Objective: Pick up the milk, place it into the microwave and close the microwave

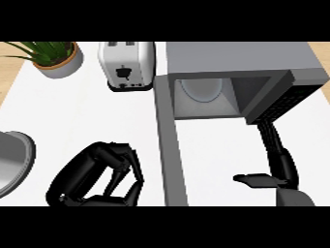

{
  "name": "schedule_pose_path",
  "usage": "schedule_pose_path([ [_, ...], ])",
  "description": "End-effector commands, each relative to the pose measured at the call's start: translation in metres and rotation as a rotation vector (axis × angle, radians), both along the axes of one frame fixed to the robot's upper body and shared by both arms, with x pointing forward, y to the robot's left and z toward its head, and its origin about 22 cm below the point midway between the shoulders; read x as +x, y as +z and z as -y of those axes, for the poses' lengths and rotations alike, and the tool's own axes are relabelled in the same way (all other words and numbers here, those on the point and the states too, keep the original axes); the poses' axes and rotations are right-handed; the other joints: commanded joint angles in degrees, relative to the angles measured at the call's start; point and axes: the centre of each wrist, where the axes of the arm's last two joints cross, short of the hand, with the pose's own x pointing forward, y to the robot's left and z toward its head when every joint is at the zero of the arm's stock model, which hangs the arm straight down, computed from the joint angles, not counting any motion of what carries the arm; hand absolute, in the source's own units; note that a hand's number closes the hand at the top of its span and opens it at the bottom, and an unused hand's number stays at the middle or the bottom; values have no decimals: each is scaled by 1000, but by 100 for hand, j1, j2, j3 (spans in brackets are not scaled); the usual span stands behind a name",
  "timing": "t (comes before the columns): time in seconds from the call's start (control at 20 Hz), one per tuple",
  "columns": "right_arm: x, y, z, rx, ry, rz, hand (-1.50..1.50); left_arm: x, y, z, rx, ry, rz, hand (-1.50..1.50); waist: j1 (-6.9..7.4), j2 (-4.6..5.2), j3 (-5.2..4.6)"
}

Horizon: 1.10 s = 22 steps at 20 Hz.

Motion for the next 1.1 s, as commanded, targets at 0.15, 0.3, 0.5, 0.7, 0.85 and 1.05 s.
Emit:
schedule_pose_path([
  [0.15, -44, 25, 17, -10, -21, 56, -150, 30, -42, 49, 149, -109, -25, 150, 20, 29, -1],
  [0.3, -66, 40, 31, -47, 36, 86, -150, 21, -76, 68, 203, -99, -47, 150, -23, 31, -4],
  [0.5, -71, 61, 34, -39, 71, 122, -150, 31, -114, 90, 222, -66, 5, 150, -98, 60, -7],
  [0.7, -63, 82, 53, 28, 120, 148, -150, 25, -135, 111, 187, -6, 75, 150, -125, 91, -6],
  [0.85, -77, 99, 39, 34, 172, 189, -150, 31, -137, 120, 147, 5, 87, 150, -196, 88, -10],
  [1.05, -76, 125, 31, 49, 208, 203, -150, 38, -143, 128, 156, 28, 43, 150, -261, 110, -13],
])
